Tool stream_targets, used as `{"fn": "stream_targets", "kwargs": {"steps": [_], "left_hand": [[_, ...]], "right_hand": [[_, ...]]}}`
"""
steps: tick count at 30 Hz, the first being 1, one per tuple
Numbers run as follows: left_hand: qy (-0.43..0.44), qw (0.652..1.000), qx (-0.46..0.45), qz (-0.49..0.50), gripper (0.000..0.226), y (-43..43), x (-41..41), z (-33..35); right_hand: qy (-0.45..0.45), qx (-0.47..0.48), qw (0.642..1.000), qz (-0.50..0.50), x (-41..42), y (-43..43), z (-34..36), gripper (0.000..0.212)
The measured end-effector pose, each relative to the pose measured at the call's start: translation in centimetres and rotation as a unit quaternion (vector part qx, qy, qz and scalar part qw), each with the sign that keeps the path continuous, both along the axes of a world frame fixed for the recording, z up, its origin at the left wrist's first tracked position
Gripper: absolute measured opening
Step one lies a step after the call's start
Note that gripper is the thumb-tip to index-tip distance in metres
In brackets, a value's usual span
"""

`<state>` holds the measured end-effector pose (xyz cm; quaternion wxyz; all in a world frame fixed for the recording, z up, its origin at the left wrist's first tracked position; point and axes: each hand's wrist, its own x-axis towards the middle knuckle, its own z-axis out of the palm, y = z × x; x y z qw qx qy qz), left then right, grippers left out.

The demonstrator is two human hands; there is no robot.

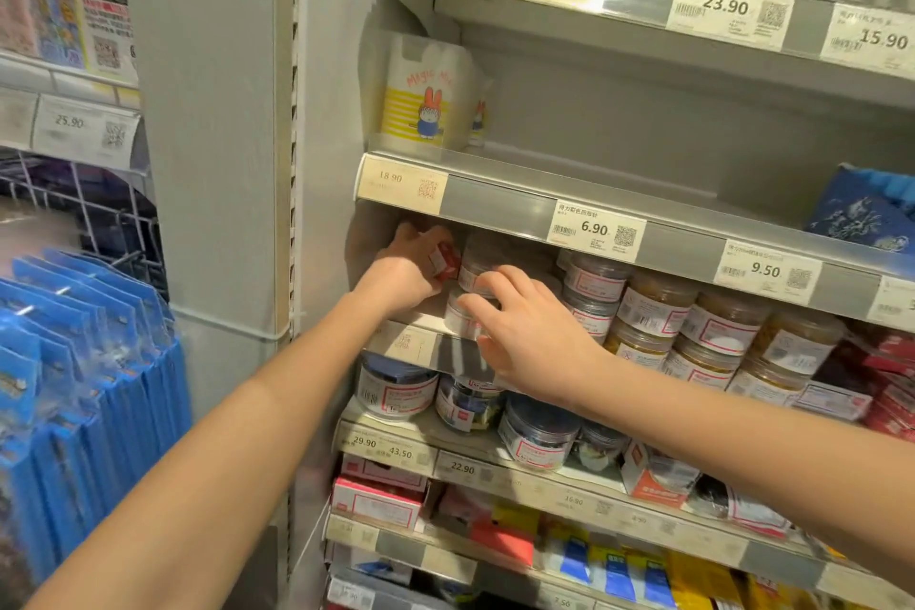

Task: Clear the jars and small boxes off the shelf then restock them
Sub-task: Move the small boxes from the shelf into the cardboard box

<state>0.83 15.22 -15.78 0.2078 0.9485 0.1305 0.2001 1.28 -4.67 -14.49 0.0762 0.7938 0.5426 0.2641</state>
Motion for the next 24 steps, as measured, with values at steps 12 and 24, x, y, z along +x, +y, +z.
{"fn": "stream_targets", "kwargs": {"steps": [12,24], "left_hand": [[-0.132,0.978,0.153,0.056,0.048,-3.1,-11.3,-1.5],[-0.097,0.973,0.197,0.076,0.048,-3.4,-14.7,-1.2]], "right_hand": [[-0.017,-0.002,0.998,-0.054,0.3,3.7,0.3,0.042],[-0.017,-0.119,0.975,-0.185,4.3,14.5,1.3,0.045]]}}
